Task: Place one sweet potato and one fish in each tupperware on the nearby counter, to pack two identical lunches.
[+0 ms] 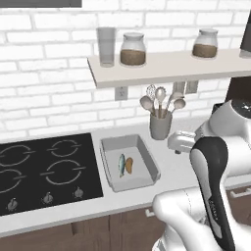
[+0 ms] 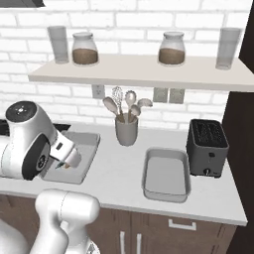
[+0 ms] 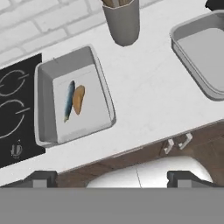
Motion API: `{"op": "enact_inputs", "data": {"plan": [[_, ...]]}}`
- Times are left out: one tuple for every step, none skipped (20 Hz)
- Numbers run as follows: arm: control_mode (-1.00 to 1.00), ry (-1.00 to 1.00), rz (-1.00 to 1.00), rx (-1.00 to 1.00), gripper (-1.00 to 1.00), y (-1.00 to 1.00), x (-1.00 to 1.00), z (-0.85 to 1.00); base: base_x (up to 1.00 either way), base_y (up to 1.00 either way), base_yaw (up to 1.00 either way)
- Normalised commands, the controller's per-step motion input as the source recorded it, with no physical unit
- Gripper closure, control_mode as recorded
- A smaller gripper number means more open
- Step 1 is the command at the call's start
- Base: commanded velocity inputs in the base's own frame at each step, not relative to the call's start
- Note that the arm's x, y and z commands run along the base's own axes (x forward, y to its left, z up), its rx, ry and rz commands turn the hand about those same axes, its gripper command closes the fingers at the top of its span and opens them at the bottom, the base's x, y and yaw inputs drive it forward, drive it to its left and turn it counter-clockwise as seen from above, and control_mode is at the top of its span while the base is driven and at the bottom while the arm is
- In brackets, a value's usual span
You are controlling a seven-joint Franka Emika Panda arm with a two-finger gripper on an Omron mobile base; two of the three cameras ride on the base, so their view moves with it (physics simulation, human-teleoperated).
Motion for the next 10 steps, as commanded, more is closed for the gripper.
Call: {"op": "enact_inputs", "data": {"plan": [[1.0,0.0,0.0,0.0,-1.0,0.0,0.0,0.0,-1.0,0.0,0.01],[1.0,0.0,0.0,0.0,-1.0,0.0,0.0,0.0,-1.0,0.0,0.0],[1.0,0.0,0.0,0.0,-1.0,0.0,0.0,0.0,-1.0,0.0,0.0],[1.0,0.0,0.0,0.0,-1.0,0.0,0.0,0.0,-1.0,0.0,0.0],[1.0,0.0,0.0,0.0,-1.0,0.0,0.0,0.0,-1.0,0.0,0.0],[1.0,0.0,0.0,0.0,-1.0,0.0,0.0,0.0,-1.0,0.0,0.0],[1.0,0.0,0.0,0.0,-1.0,0.0,0.0,0.0,-1.0,0.0,0.0],[1.0,0.0,0.0,0.0,-1.0,0.0,0.0,0.0,-1.0,0.0,0.0],[1.0,0.0,0.0,0.0,-1.0,0.0,0.0,0.0,-1.0,-0.07,0.0],[1.0,0.0,0.0,0.0,-1.0,0.0,0.0,0.0,-1.0,-0.14,0.0]]}}
